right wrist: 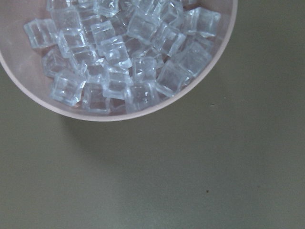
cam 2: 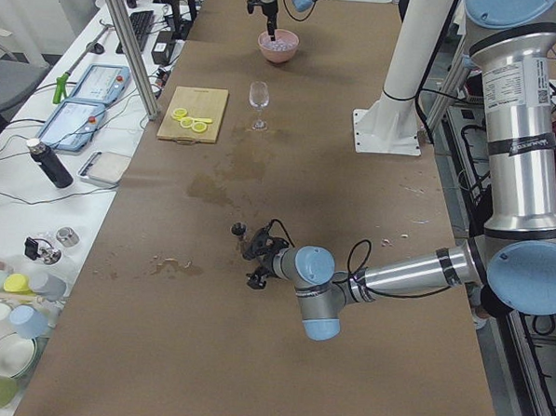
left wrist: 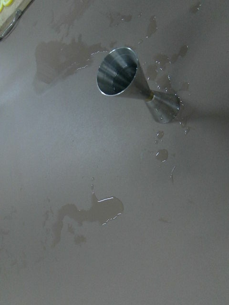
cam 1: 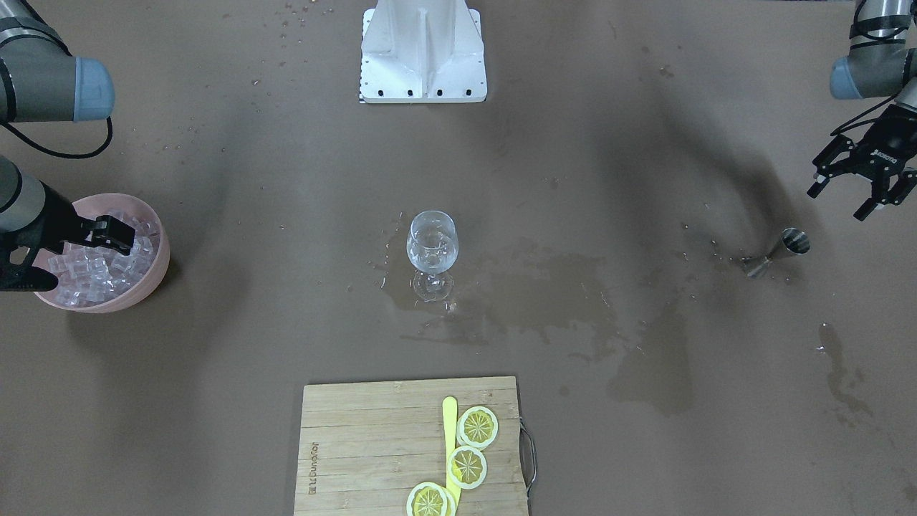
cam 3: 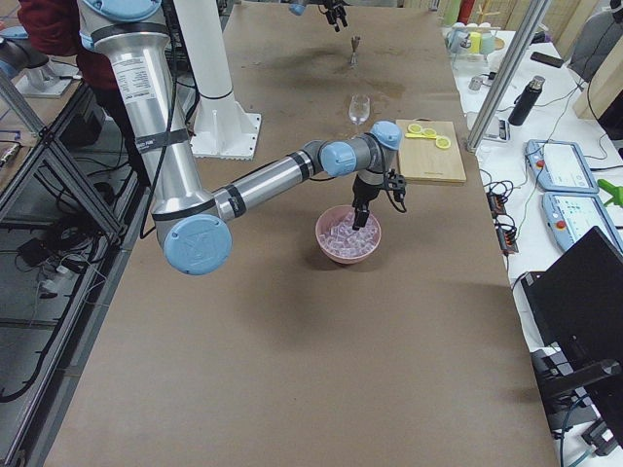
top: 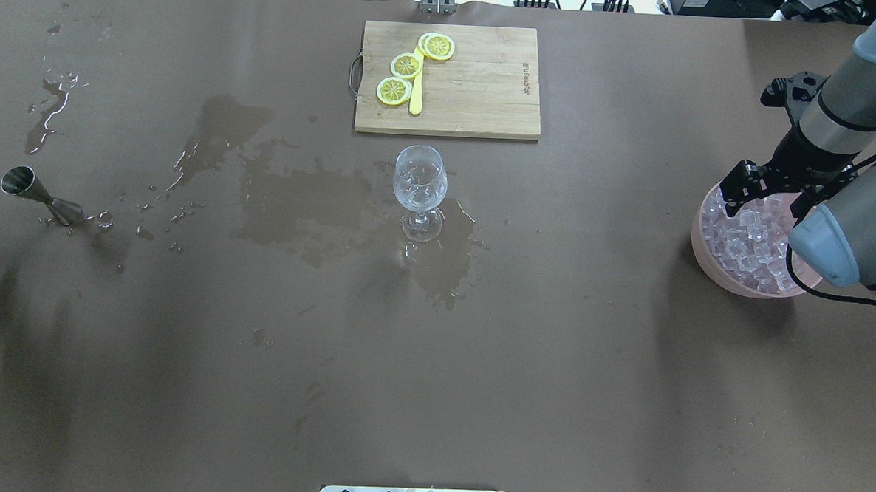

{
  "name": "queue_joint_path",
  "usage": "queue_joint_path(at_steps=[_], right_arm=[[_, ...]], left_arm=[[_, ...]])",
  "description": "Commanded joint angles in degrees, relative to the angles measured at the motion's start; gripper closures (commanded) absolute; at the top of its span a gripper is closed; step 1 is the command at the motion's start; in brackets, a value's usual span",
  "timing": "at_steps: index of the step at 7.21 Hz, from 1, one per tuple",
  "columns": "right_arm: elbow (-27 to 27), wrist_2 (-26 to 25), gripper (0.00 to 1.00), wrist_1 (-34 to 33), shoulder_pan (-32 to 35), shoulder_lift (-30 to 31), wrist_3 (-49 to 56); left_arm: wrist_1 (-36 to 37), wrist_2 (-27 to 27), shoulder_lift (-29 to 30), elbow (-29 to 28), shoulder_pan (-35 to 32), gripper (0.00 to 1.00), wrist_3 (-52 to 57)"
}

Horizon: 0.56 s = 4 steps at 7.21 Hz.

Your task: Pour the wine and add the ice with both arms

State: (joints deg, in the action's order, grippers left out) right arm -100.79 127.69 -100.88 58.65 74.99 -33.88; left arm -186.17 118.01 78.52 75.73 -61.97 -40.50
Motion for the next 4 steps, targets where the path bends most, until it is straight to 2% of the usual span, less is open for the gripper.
queue_joint_path(at_steps=[1,3,4], right_arm=[[0.1,-0.2,0.07,0.1,-0.8,0.5,0.0],[0.5,-1.3,0.11,0.1,-1.5,0.6,0.0],[0.9,-1.6,0.14,0.1,-2.1,0.5,-0.1]], left_arm=[[-0.3,-3.6,3.9,-3.0,2.5,0.02,-0.8],[-4.4,-14.3,5.5,-4.8,10.3,0.03,-4.7],[-5.4,-15.6,5.6,-5.3,12.0,0.03,-4.6]])
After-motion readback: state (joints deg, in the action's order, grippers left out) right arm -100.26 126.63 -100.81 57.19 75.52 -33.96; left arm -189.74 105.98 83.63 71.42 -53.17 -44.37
